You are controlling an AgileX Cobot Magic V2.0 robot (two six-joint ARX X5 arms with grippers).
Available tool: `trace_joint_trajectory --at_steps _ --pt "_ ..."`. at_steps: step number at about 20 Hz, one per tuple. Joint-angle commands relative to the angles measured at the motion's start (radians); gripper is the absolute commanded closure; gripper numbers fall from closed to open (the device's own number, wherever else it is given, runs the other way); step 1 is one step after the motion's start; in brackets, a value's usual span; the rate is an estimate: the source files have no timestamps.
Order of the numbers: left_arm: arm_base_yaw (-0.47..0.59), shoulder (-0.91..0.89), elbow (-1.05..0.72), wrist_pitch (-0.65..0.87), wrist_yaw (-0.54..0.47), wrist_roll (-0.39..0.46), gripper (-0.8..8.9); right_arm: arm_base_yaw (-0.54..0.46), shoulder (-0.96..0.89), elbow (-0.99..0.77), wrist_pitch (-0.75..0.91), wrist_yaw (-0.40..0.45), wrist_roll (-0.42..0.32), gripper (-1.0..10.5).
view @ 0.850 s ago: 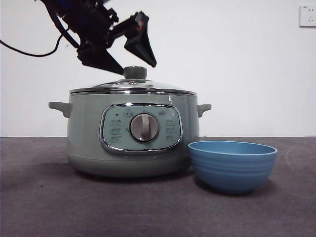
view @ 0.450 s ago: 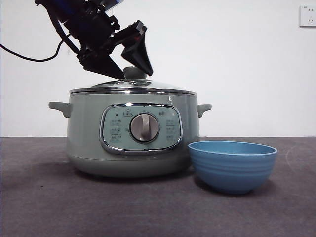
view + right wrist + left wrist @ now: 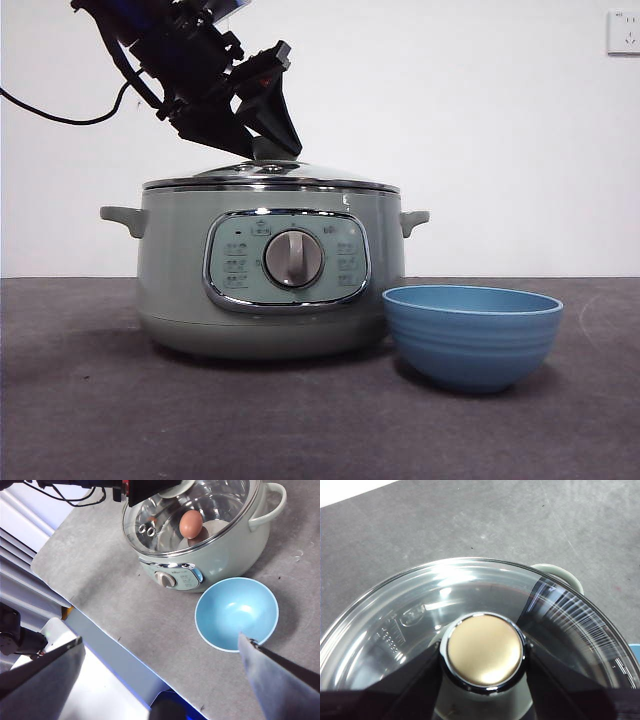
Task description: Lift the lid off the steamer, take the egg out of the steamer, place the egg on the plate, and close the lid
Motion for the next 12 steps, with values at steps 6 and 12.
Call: trace_joint_trajectory --at_steps 6,12 --pt "-0.003 -0.043 0.047 0.032 0.005 -0.005 8.22 0.002 0.001 0.002 0.011 -0.001 -0.003 3.8" --pt "-0.003 -0.125 0.113 -0.041 0.003 -0.004 8.22 0.002 0.015 0.002 0.064 0.000 0.009 3.8"
